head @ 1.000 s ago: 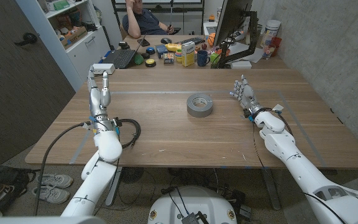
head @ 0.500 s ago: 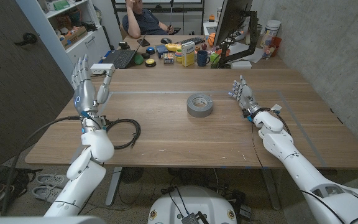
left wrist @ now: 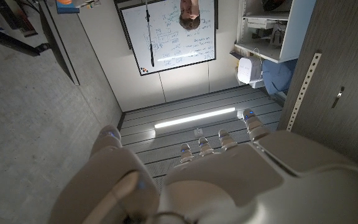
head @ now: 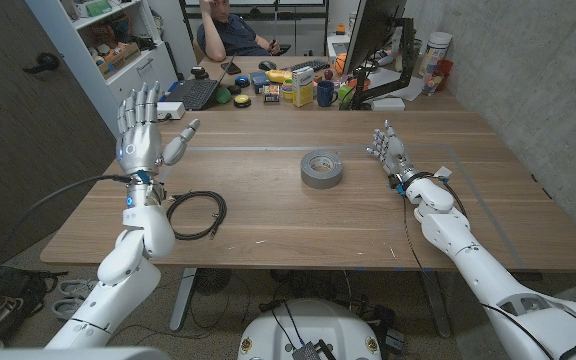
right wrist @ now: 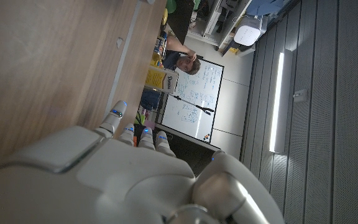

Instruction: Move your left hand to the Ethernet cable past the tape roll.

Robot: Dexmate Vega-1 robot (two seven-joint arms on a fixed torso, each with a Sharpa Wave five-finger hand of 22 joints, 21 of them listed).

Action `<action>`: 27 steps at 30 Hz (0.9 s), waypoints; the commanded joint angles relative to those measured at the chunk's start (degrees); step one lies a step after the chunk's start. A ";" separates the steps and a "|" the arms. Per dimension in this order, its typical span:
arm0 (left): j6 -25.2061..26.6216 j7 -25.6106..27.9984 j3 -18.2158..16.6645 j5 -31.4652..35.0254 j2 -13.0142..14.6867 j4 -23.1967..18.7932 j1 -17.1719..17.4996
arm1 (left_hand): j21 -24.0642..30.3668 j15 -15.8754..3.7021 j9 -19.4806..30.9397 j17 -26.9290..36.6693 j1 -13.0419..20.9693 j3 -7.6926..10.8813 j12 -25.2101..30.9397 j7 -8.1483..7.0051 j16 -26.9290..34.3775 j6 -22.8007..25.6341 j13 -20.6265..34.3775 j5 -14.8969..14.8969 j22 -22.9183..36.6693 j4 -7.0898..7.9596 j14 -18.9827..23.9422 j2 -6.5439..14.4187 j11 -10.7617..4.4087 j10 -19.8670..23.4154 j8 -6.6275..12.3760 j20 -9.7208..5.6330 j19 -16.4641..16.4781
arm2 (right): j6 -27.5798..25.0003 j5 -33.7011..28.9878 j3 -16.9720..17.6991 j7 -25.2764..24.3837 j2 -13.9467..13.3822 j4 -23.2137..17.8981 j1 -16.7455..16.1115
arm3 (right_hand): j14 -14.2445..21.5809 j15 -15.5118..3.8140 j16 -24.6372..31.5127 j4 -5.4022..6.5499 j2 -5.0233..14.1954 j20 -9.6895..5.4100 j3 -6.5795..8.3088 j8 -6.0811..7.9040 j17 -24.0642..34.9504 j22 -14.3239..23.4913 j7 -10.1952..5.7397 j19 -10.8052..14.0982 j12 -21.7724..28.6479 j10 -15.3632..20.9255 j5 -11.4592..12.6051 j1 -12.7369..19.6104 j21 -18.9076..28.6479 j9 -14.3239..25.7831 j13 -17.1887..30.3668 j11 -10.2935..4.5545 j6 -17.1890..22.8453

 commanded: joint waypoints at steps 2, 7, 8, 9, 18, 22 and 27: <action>9.06 -12.41 3.28 4.73 6.72 -3.19 -0.16 | -0.27 1.29 0.17 0.11 1.77 -0.43 -0.15 -0.10 -0.29 -0.22 0.07 0.02 -0.07 -1.06 -2.98 -0.84 -0.25 -6.61 0.44 0.17 0.58 | -0.46 -0.22 -0.12 -0.21 0.33 0.45 0.36 | -0.76 -0.13 0.00 0.15 2.83 -0.23 -0.38 0.18 0.25 0.34 0.18 -2.54 0.23 0.10 0.30 0.15 -0.10 0.19 0.25 -0.23 -0.62; 9.96 -17.70 4.41 3.15 8.22 -3.24 -0.74 | -1.19 3.95 -0.23 0.08 3.63 -2.39 -1.12 -0.13 -1.08 -2.03 -0.19 -0.24 -0.24 -1.76 -5.12 -2.95 0.61 -12.09 -0.62 0.24 0.14 | -0.07 -0.39 -0.17 -0.04 0.38 0.79 0.61 | -0.75 -0.09 -0.02 0.13 2.82 -0.23 -0.46 0.19 0.25 0.34 0.19 -2.51 0.21 0.09 0.31 0.18 -0.18 0.18 0.25 -0.27 -0.61; 9.77 -18.03 4.52 2.77 8.46 -3.18 -0.74 | -1.23 4.11 -0.24 0.08 3.68 -2.53 -1.10 -0.12 -1.07 -2.17 -0.20 -0.26 -0.24 -1.76 -5.12 -3.05 0.58 -12.36 -0.68 0.25 0.11 | 0.11 -0.54 -0.23 0.01 0.34 0.88 0.64 | -0.75 -0.09 -0.03 0.13 2.82 -0.25 -0.48 0.16 0.25 0.34 0.05 -2.51 0.20 0.05 0.31 0.19 -0.21 0.18 0.25 -0.32 -0.68; 9.83 -17.99 4.58 2.67 8.57 -3.20 -0.75 | -1.23 4.16 -0.25 0.08 3.71 -2.63 -1.06 -0.12 -1.03 -2.27 -0.21 -0.27 -0.25 -1.75 -5.03 -3.11 0.65 -12.43 -0.72 0.25 0.13 | 0.14 -0.55 -0.23 0.02 0.34 0.90 0.65 | -0.75 -0.08 -0.04 0.12 2.82 -0.22 -0.50 0.10 0.25 0.34 -0.05 -2.50 0.19 0.02 0.31 0.20 -0.24 0.18 0.25 -0.39 -0.84; 9.34 -22.35 5.61 -0.64 10.24 -2.86 -1.69 | -0.63 2.85 -0.35 0.06 3.38 -4.17 -0.10 -0.11 -0.40 -3.32 -0.41 -0.55 -0.21 -1.26 -3.36 -3.65 0.43 -10.65 -1.04 0.03 2.37 | -0.22 -0.23 -0.03 0.07 0.33 0.47 0.45 | -0.63 -0.02 -0.09 0.10 2.82 -0.19 -0.78 0.65 0.23 0.35 0.44 -2.42 0.23 0.17 0.34 0.22 -0.53 0.19 0.24 -0.47 0.53; 9.95 -24.97 6.01 -2.03 10.82 -3.26 -2.04 | -0.27 2.65 -0.43 0.10 2.51 -5.06 0.11 -0.10 -0.31 -4.43 -0.47 -0.74 -0.21 -0.66 -3.07 -3.64 0.55 -9.76 -1.36 -0.03 4.12 | 0.09 -0.43 0.01 -0.17 0.29 0.36 0.31 | -0.58 -0.06 -0.09 0.11 2.82 -0.16 -0.85 0.63 0.23 0.35 0.48 -2.47 0.26 0.26 0.35 0.22 -0.61 0.19 0.24 -0.54 0.54; 10.73 -28.32 6.28 -3.86 11.70 -3.97 -2.19 | 0.46 2.30 -0.47 0.07 0.85 -6.41 0.34 -0.12 0.08 -5.83 -0.54 -0.84 -0.28 0.52 -1.73 -2.98 0.92 -8.02 -1.36 -0.33 8.34 | 0.38 -0.30 0.35 -0.52 0.21 -0.03 -0.11 | -0.42 -0.01 -0.07 0.11 2.83 -0.20 -0.96 0.41 0.23 0.35 0.36 -2.45 0.27 0.32 0.36 0.21 -0.73 0.20 0.24 -0.53 0.08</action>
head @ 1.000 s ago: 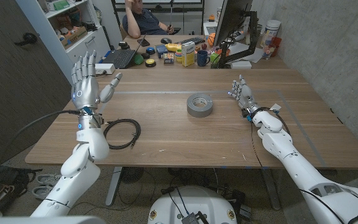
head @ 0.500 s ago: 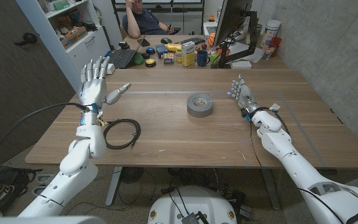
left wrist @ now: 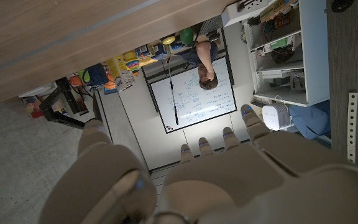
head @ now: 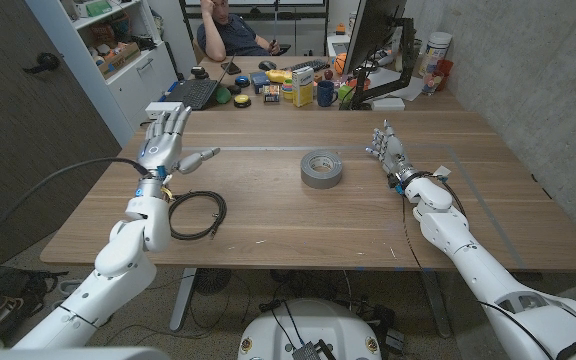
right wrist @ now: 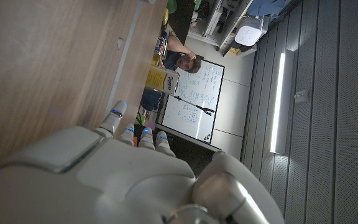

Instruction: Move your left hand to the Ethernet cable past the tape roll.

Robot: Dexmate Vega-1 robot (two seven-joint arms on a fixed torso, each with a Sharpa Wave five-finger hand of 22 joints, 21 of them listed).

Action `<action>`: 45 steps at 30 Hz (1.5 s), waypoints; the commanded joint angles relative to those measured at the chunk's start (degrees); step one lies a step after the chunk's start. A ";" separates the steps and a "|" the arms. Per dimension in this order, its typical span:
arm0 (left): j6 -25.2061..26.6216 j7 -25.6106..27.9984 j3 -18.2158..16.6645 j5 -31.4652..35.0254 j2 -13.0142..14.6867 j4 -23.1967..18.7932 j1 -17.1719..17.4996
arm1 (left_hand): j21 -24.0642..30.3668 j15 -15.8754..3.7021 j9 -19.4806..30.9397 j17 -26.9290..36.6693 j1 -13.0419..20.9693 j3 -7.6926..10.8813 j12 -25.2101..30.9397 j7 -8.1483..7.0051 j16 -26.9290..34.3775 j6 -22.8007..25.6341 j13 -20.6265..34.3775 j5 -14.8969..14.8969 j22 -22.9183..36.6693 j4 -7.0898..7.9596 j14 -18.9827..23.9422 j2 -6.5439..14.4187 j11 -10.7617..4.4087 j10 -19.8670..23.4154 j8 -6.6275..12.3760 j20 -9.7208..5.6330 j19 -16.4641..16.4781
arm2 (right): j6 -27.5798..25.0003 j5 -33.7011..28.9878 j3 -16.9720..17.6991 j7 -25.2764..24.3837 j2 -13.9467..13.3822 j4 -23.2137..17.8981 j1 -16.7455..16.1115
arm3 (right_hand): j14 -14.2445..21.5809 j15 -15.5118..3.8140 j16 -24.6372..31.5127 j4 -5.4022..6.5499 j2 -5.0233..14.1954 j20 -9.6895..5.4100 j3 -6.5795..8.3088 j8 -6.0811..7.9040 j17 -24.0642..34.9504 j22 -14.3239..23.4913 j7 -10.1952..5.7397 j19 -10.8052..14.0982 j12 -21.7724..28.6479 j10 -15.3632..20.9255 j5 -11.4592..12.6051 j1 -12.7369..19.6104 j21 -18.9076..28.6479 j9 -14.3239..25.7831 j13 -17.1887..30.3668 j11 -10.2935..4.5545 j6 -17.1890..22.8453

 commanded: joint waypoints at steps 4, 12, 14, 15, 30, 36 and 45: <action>2.47 -9.05 1.56 -4.50 2.76 -1.40 -0.79 | 1.47 -0.82 0.09 -0.27 -1.76 -2.61 0.68 -0.11 1.41 -5.68 -0.08 0.28 -0.15 1.27 3.31 1.41 1.32 -4.54 0.62 -0.18 11.03 | 0.45 0.26 0.61 -0.54 -0.10 -0.92 -0.78 | -0.36 -0.01 -0.07 0.19 2.82 -0.17 -0.49 -0.14 0.23 0.05 -0.33 -2.44 0.30 0.09 0.38 0.21 -0.37 0.20 0.24 -0.18 -0.61; 7.30 -18.42 2.99 -5.36 5.75 -3.42 -1.86 | 1.13 -2.99 0.11 -0.51 -0.65 -4.54 1.16 -0.08 2.06 -3.34 -0.14 0.99 -0.28 1.24 11.52 1.74 1.24 1.71 1.19 0.05 20.83 | 0.62 0.53 0.73 -0.45 -0.07 -1.13 -1.04 | -0.19 -0.01 -0.05 0.19 2.81 -0.07 -0.63 -0.26 0.23 0.05 -0.36 -2.44 0.29 0.13 0.40 0.20 -0.52 0.20 0.24 -0.16 -0.91; 8.35 -21.26 3.73 -5.63 6.83 -3.51 -2.58 | 0.77 -3.16 0.12 -0.53 -0.48 -4.86 1.33 -0.08 1.97 -2.59 -0.16 1.11 -0.30 1.23 12.52 1.72 1.03 3.22 1.32 0.21 21.63 | 1.00 0.37 0.70 -0.43 -0.09 -1.08 -1.06 | -0.17 -0.05 -0.05 0.19 2.82 -0.05 -0.67 -0.31 0.23 0.05 -0.38 -2.42 0.28 0.12 0.40 0.20 -0.56 0.20 0.24 -0.10 -1.05; 8.69 -22.51 4.03 -5.87 7.36 -3.57 -2.85 | 0.69 -3.25 0.12 -0.54 -0.46 -4.93 1.36 -0.08 1.93 -2.43 -0.16 1.13 -0.31 1.23 12.65 1.72 0.98 3.53 1.35 0.23 21.72 | 0.72 0.62 0.81 -0.55 -0.02 -1.33 -1.15 | -0.15 -0.04 -0.06 0.19 2.82 -0.08 -0.70 -0.35 0.22 0.05 -0.44 -2.43 0.33 0.24 0.41 0.20 -0.59 0.20 0.24 0.02 -1.15; 13.03 -34.34 10.14 -6.90 12.72 -2.70 -8.09 | -0.89 -3.27 0.08 -0.55 1.95 -4.55 1.39 -0.09 0.55 0.99 -0.23 2.62 -0.25 0.96 13.42 4.12 0.77 9.42 1.76 0.26 22.12 | 1.11 0.17 0.97 -1.88 -0.45 -3.02 -2.21 | 0.17 -0.02 -0.05 0.19 2.85 0.06 -0.97 -0.50 0.21 0.06 -0.52 -2.62 0.28 0.24 0.46 0.21 -0.99 0.20 0.23 -0.35 -1.73; 13.70 -34.66 10.71 -7.20 13.80 -3.38 -8.17 | -0.81 -4.03 0.16 -0.55 5.78 -2.97 1.54 -0.03 0.47 5.76 -0.20 4.18 -0.25 -0.28 16.49 6.29 0.13 15.03 2.48 0.09 23.97 | 1.09 0.17 0.99 -2.20 -0.45 -3.33 -2.39 | 0.20 -0.04 -0.08 0.19 2.87 0.19 -1.07 -0.54 0.20 0.06 -0.46 -2.83 0.27 0.26 0.47 0.21 -1.18 0.20 0.23 -0.36 -1.93; 15.21 -35.34 11.53 -6.78 15.25 -4.40 -8.14 | -1.00 -6.01 0.39 -0.51 7.07 -2.98 1.63 0.00 0.39 13.06 -0.12 4.62 -0.33 -0.64 19.87 6.19 -1.06 21.00 3.83 0.21 25.41 | 0.99 0.15 0.87 -2.66 -0.34 -3.74 -2.63 | 0.21 0.04 -0.15 0.19 2.90 0.27 -1.25 -0.81 0.19 0.06 -0.65 -3.31 0.23 0.21 0.49 0.22 -1.57 0.20 0.23 -0.37 -2.91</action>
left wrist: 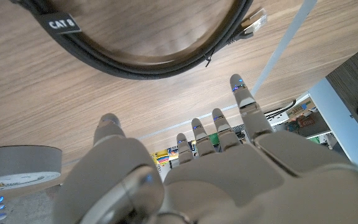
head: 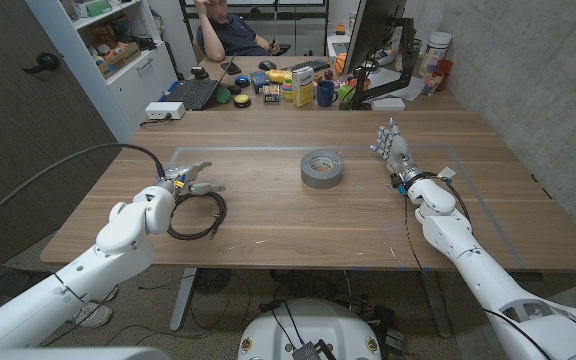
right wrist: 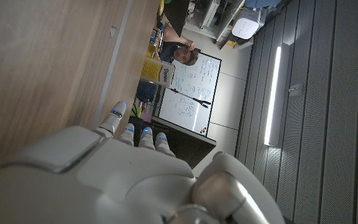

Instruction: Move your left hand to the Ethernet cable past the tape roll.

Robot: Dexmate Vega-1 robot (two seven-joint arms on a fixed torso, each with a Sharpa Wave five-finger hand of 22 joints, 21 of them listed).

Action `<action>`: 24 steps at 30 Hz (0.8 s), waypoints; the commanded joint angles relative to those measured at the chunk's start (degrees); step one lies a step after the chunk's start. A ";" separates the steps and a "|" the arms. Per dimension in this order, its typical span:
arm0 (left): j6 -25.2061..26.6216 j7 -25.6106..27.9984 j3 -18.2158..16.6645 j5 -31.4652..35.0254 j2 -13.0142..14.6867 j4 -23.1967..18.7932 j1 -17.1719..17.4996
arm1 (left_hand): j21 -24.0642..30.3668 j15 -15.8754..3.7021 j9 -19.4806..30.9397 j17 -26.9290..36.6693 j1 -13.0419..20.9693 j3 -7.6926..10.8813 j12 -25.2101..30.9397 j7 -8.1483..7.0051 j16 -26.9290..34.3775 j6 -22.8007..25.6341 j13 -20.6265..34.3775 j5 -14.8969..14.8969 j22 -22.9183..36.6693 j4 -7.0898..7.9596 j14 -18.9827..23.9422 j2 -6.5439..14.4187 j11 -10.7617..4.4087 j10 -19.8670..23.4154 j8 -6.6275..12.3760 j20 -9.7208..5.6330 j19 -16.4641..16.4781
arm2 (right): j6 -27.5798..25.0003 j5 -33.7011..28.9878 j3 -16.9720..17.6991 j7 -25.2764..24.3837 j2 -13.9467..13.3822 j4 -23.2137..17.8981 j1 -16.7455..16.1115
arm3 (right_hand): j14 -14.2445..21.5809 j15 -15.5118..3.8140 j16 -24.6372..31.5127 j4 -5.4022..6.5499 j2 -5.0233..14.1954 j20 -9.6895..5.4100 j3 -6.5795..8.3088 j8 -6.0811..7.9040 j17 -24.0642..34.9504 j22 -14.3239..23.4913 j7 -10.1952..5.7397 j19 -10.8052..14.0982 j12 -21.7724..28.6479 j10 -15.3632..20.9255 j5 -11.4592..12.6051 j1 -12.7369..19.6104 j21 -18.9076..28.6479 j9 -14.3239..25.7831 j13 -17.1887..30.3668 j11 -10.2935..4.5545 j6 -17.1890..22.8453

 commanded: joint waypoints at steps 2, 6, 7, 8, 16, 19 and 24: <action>2.04 -2.01 1.50 -0.14 2.45 -1.18 -0.48 | -0.25 -0.92 0.36 0.07 0.89 -0.10 0.45 -0.13 -0.24 5.61 0.26 0.66 -0.09 -0.32 2.17 -0.20 -0.65 4.40 1.33 0.05 1.13 | -0.07 -0.23 -0.09 -0.82 0.00 -0.82 -0.51 | 0.17 0.03 -0.19 0.19 2.90 0.27 -0.34 -0.08 0.19 0.08 -0.10 -3.34 0.23 -0.10 0.28 0.23 -0.26 0.20 0.23 -0.05 -0.81; 2.18 -1.82 1.72 0.00 2.81 -1.32 -0.52 | -0.30 -1.30 0.41 0.10 1.02 -0.15 0.37 -0.15 -0.32 7.61 0.32 0.75 -0.09 -0.29 2.61 -0.19 -1.09 5.55 1.71 0.03 1.21 | -0.10 -0.17 -0.13 -0.81 0.02 -0.88 -0.59 | 0.18 0.04 -0.21 0.19 2.91 0.32 -0.40 -0.06 0.19 0.09 -0.08 -3.49 0.22 -0.10 0.29 0.23 -0.39 0.20 0.23 -0.08 -0.90; 2.35 -2.10 1.87 0.12 2.97 -1.42 -0.61 | -0.29 -1.30 0.41 0.10 1.03 -0.15 0.34 -0.15 -0.34 7.70 0.33 0.76 -0.09 -0.29 2.61 -0.18 -1.09 5.53 1.72 0.03 1.22 | -0.19 -0.15 -0.14 -0.91 0.04 -0.97 -0.64 | 0.17 0.02 -0.22 0.19 2.91 0.32 -0.40 -0.07 0.19 0.09 -0.05 -3.50 0.22 -0.11 0.29 0.23 -0.40 0.20 0.23 -0.09 -0.92; 2.42 -2.05 1.86 0.06 2.95 -1.45 -0.63 | -0.29 -1.31 0.41 0.10 1.06 -0.14 0.30 -0.16 -0.36 7.83 0.34 0.76 -0.09 -0.29 2.61 -0.17 -1.15 5.54 1.74 0.01 1.26 | -0.19 -0.19 -0.18 -0.91 0.02 -1.02 -0.67 | 0.18 0.04 -0.22 0.19 2.91 0.33 -0.42 -0.06 0.19 0.09 -0.05 -3.53 0.21 -0.12 0.29 0.23 -0.42 0.20 0.23 -0.09 -0.92; 2.46 -1.84 1.93 -0.05 3.42 -1.62 -0.62 | -0.31 -1.26 0.38 0.13 1.44 -0.08 -0.59 -0.24 -0.62 8.87 0.39 0.90 -0.10 -0.38 2.44 -0.11 -0.84 4.27 1.73 -0.05 1.34 | -0.26 -0.14 -0.21 -1.18 0.10 -1.22 -0.74 | 0.14 0.05 -0.27 0.19 2.92 0.33 -0.50 -0.06 0.18 0.09 0.03 -3.58 0.20 -0.13 0.30 0.23 -0.54 0.20 0.23 -0.19 -1.09; 2.37 -1.74 1.88 -0.21 3.53 -1.60 -0.63 | -0.29 -1.22 0.37 0.14 1.55 -0.06 -0.76 -0.25 -0.65 9.04 0.40 0.94 -0.10 -0.41 2.46 -0.09 -0.80 3.99 1.70 -0.09 1.43 | 0.03 -0.37 -0.33 -1.22 0.11 -1.05 -0.66 | 0.14 0.04 -0.28 0.19 2.92 0.34 -0.53 -0.04 0.18 0.09 0.03 -3.59 0.19 -0.14 0.31 0.23 -0.57 0.20 0.23 -0.19 -1.10; 2.19 -1.75 1.98 -0.38 3.68 -1.46 -0.85 | -0.21 -1.26 0.35 0.15 1.74 -0.01 -0.92 -0.26 -0.66 9.30 0.42 0.99 -0.10 -0.45 2.61 -0.02 -0.68 3.78 1.61 -0.37 1.72 | 0.05 -0.39 -0.39 -1.26 0.15 -0.96 -0.57 | 0.13 0.03 -0.30 0.19 2.92 0.33 -0.58 -0.01 0.18 0.10 0.04 -3.60 0.18 -0.16 0.31 0.23 -0.63 0.19 0.22 -0.26 -1.11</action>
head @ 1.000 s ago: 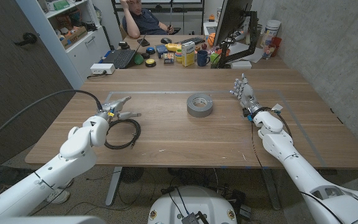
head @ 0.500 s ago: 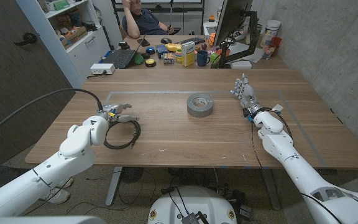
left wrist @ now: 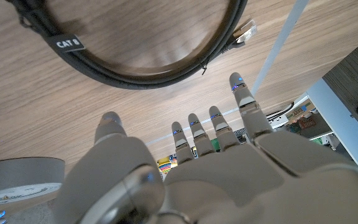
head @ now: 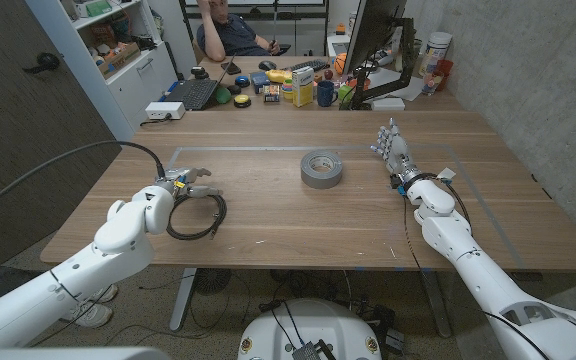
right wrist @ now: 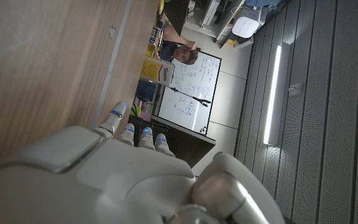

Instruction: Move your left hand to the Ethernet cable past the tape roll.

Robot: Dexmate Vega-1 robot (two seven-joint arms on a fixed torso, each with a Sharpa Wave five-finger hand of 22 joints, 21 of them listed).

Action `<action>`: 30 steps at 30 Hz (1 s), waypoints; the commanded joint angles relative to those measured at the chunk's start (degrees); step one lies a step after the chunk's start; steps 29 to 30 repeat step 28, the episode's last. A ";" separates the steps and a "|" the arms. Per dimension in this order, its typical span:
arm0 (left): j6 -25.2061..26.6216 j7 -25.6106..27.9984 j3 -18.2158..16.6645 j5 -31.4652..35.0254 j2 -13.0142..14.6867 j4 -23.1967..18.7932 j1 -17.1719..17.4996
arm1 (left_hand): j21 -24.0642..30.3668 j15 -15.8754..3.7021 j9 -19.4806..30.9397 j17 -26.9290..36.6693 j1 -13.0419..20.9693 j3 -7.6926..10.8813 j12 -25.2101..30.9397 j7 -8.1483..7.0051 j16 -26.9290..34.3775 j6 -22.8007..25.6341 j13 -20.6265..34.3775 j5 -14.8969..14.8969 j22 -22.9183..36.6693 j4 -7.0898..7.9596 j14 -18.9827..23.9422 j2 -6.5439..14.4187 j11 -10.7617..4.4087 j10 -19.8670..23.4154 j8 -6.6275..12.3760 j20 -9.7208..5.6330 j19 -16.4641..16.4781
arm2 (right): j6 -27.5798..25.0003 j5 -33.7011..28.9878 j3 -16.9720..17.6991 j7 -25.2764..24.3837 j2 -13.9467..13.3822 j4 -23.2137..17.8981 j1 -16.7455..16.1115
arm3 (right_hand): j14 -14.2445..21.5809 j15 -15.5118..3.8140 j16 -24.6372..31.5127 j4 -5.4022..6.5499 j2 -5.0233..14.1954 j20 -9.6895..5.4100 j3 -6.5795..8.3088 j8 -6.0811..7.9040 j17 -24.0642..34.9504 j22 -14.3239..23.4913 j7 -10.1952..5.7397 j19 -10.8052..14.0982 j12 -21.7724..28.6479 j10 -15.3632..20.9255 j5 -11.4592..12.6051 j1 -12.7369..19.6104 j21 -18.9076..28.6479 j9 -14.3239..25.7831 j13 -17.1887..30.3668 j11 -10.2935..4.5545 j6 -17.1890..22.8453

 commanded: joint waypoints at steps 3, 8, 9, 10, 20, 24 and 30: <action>-0.01 -0.23 0.45 -0.33 0.71 0.03 -0.54 | 0.02 -0.27 0.25 0.15 0.74 0.02 -0.25 -0.31 -0.07 0.53 0.27 0.56 0.16 -0.46 0.67 0.21 -0.08 -0.15 0.07 -0.05 0.82 | 0.18 -0.35 -0.31 -0.31 0.07 0.17 0.12 | 0.14 0.03 -0.31 -0.05 2.92 0.32 -0.37 0.01 0.18 0.11 -0.05 -3.61 0.18 -0.16 0.31 0.23 -0.14 0.19 0.22 -0.24 -0.66; -0.27 -0.69 0.64 -0.62 0.89 0.24 -0.99 | 0.07 -0.38 0.24 0.16 0.86 0.06 -0.38 -0.31 -0.08 0.69 0.28 0.59 0.17 -0.47 0.77 0.27 -0.07 -0.38 0.00 -0.04 1.03 | -0.14 -0.17 -0.28 -0.50 0.21 0.13 0.21 | 0.14 0.04 -0.34 -0.05 2.92 0.31 -0.44 0.04 0.18 0.11 -0.03 -3.60 0.20 -0.09 0.32 0.23 -0.21 0.19 0.23 -0.21 -0.68; -0.27 -0.62 0.70 -0.55 0.90 0.29 -1.05 | 0.03 -0.28 0.24 0.16 0.90 0.07 -0.39 -0.31 -0.09 0.75 0.28 0.60 0.17 -0.48 0.78 0.29 -0.12 -0.37 -0.03 -0.07 0.97 | -0.09 -0.30 -0.35 -0.49 0.17 0.21 0.26 | 0.14 0.04 -0.35 -0.05 2.92 0.27 -0.46 0.04 0.18 0.11 -0.04 -3.60 0.20 -0.11 0.32 0.23 -0.24 0.19 0.23 -0.18 -0.70; -0.29 -0.65 0.73 -0.56 0.92 0.32 -1.11 | 0.03 -0.28 0.24 0.16 0.91 0.07 -0.40 -0.31 -0.09 0.75 0.28 0.60 0.17 -0.48 0.79 0.29 -0.11 -0.39 -0.03 -0.06 0.96 | 0.14 -0.47 -0.43 -0.43 0.14 0.40 0.33 | 0.13 0.05 -0.36 -0.05 2.92 0.28 -0.47 0.05 0.18 0.11 -0.06 -3.60 0.19 -0.12 0.32 0.23 -0.25 0.19 0.23 -0.18 -0.70; -0.67 -0.75 0.88 -0.69 1.17 0.60 -1.45 | -0.05 -0.21 0.22 0.19 1.09 0.13 -0.46 -0.32 -0.12 1.00 0.30 0.64 0.17 -0.49 0.89 0.40 -0.10 -0.44 -0.16 -0.27 0.87 | 0.42 -0.72 -0.66 -0.46 0.33 1.07 0.73 | 0.13 0.05 -0.40 -0.05 2.92 0.35 -0.60 0.11 0.18 0.12 -0.02 -3.72 0.19 -0.11 0.33 0.23 -0.43 0.19 0.22 -0.28 -0.73; -0.79 -0.76 0.88 -0.77 1.19 0.67 -1.58 | -0.06 -0.32 0.22 0.20 1.15 0.15 -0.48 -0.32 -0.13 1.08 0.30 0.65 0.18 -0.49 0.91 0.44 -0.19 -0.45 -0.21 -0.29 0.87 | 0.15 -0.58 -0.65 -0.55 0.42 1.04 0.82 | 0.13 0.05 -0.42 -0.05 2.92 0.33 -0.65 0.11 0.17 0.12 -0.03 -3.73 0.22 -0.02 0.33 0.22 -0.49 0.18 0.22 -0.29 -0.77; -0.59 -1.68 1.28 -0.67 1.31 0.75 -2.15 | -0.07 -0.46 0.21 0.21 1.27 0.19 -0.55 -0.32 -0.17 1.24 0.31 0.68 0.18 -0.50 0.89 0.51 -0.07 -0.58 -0.28 -0.34 0.89 | 0.09 -0.55 -0.68 -0.54 0.49 1.15 0.92 | 0.13 0.01 -0.45 -0.05 2.92 0.35 -0.73 0.15 0.17 0.12 0.01 -3.76 0.21 -0.04 0.34 0.22 -0.59 0.18 0.22 -0.28 -0.77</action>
